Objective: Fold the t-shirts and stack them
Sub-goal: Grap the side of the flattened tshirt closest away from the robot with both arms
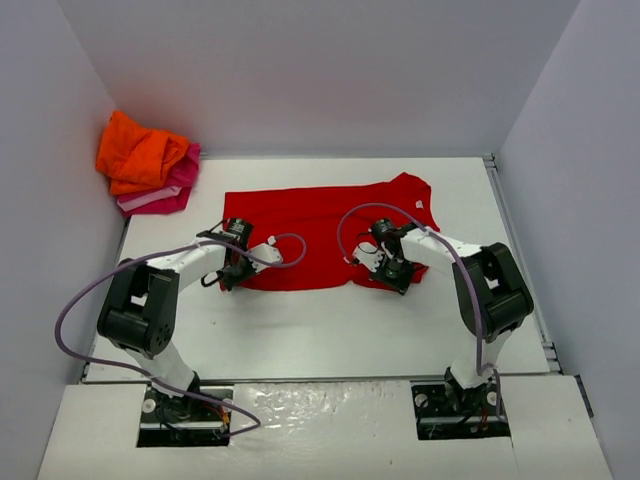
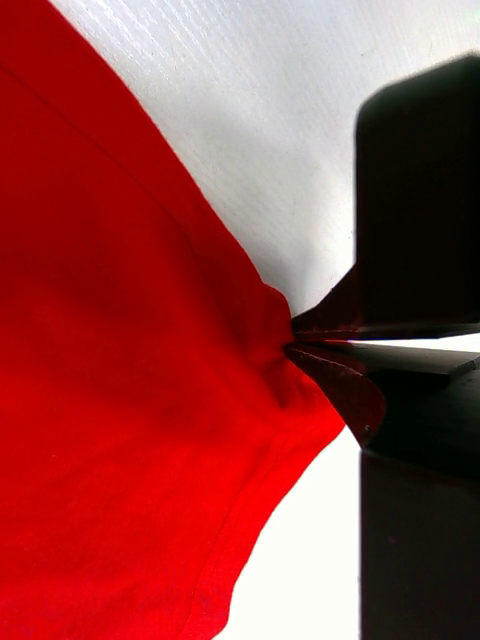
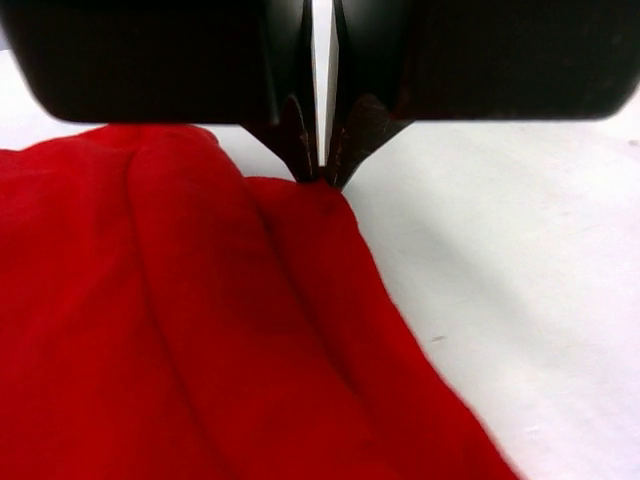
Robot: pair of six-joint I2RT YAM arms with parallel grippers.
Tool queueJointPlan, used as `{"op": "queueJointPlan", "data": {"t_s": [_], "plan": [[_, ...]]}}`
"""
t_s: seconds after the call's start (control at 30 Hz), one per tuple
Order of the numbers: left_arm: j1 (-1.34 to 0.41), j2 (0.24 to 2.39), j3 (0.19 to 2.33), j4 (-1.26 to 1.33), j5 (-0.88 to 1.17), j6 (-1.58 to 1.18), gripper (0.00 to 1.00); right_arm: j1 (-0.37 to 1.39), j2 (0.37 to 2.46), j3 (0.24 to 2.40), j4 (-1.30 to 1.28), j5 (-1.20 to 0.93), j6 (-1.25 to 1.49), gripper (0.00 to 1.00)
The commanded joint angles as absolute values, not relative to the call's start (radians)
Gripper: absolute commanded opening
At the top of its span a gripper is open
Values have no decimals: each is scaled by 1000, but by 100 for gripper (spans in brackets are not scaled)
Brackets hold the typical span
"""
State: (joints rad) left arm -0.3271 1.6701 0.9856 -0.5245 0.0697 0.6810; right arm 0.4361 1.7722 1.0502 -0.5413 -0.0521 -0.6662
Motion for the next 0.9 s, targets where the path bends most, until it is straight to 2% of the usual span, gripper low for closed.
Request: {"op": "queueJointPlan", "data": {"t_s": [0.0, 0.2, 0.47, 0.87], "plan": [[-333, 1646, 962, -511, 72, 683, 0, 493, 1653, 1015, -629, -98, -661, 0], [-333, 1652, 971, -512, 77, 678, 0, 529, 1425, 1082, -783, -219, -661, 0], [-334, 1655, 986, -521, 84, 670, 0, 567, 1333, 1186, -907, -203, -637, 0], [-334, 1685, 992, -526, 72, 675, 0, 582, 1483, 1214, -890, -246, -683, 0]]}}
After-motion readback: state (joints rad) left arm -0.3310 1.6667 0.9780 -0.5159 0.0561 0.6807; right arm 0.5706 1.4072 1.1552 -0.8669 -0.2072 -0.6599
